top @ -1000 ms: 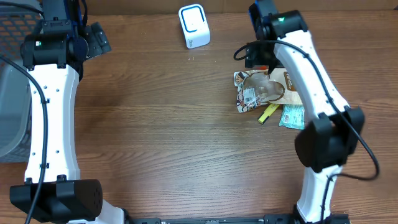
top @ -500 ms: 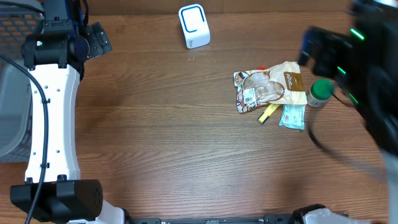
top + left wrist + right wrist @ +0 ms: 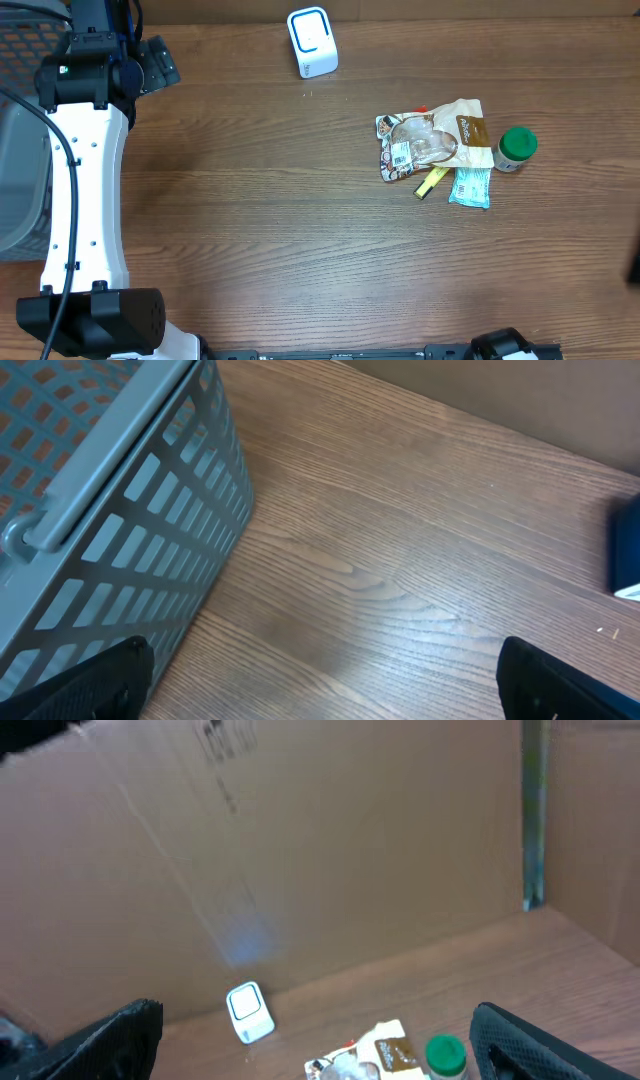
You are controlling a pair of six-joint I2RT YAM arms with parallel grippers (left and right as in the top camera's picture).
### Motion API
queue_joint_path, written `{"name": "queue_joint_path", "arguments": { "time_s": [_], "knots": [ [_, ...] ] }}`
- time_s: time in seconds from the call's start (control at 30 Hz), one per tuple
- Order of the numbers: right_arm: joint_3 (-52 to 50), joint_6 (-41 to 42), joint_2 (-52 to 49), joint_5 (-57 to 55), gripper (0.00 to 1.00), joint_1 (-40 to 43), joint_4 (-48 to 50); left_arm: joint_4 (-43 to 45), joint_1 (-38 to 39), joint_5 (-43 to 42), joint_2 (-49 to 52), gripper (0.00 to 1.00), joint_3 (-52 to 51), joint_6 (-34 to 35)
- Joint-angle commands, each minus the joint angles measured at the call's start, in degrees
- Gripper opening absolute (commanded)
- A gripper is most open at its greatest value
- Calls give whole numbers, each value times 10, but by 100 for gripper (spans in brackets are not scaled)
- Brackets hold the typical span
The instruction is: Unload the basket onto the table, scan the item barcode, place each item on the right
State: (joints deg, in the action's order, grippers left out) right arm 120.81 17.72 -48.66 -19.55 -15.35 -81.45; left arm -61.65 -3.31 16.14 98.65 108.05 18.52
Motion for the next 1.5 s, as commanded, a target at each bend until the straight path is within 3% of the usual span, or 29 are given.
{"name": "queue_joint_path", "arguments": {
  "time_s": [0.0,0.47,0.8,1.07,1.47],
  "knots": [
    [0,-1,44,-4,100,4,-16,1,3,7,5,100,4,8],
    [-141,34,260,4,100,10,-80,1,3,7,5,100,4,8],
    [-356,55,373,4,100,18,10,1,3,7,5,100,4,8],
    [-601,54,459,4,100,41,276,2,3,7,5,100,4,8],
    [-1003,67,478,45,100,47,921,1,3,7,5,100,4,8]
  ]
}}
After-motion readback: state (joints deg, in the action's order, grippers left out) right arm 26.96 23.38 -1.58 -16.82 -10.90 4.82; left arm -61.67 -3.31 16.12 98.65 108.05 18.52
